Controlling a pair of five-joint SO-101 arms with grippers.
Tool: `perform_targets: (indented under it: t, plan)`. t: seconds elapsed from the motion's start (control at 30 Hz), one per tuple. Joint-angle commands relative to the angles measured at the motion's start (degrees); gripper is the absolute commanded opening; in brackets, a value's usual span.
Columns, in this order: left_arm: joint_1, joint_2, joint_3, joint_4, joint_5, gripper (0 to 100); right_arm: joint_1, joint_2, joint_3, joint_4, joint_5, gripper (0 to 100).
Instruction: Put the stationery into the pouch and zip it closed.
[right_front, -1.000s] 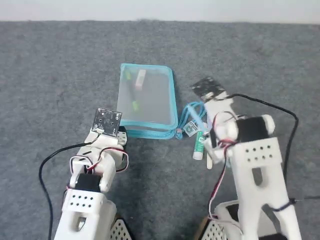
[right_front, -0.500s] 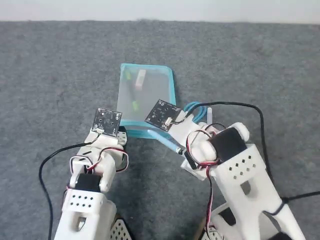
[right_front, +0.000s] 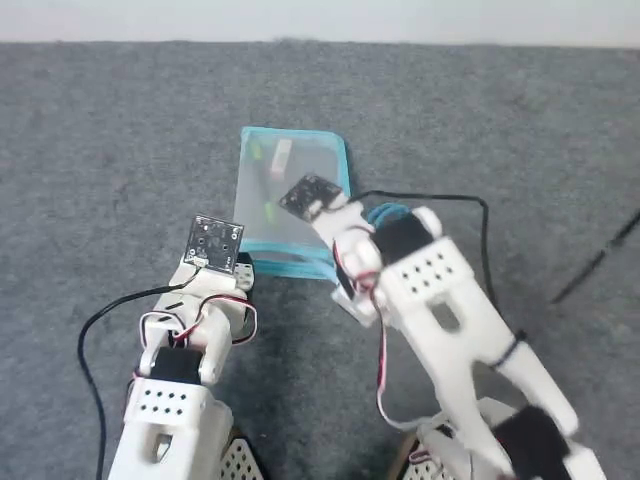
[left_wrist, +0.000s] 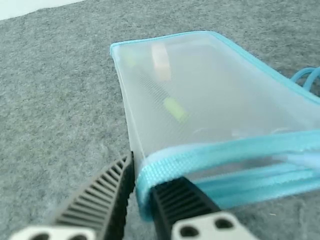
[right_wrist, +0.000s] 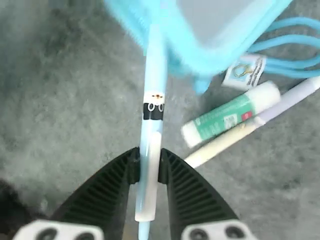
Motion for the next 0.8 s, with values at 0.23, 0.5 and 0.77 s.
perform_targets:
  t: [0.23,0.5,0.77]
  plan:
    - [9.41,-0.26,-1.1,-1.23,-0.18,1,6.73,22.81,-30.42,-1.98,-18.46,0.6]
    - [10.99,-0.26,-1.1,-1.23,-0.18,1,6.46,31.25,-41.32,2.86,-22.33,12.9]
    - [10.55,-0.26,-1.1,-1.23,-0.26,1,6.29,25.27,-41.49,4.44,-17.41,24.6]
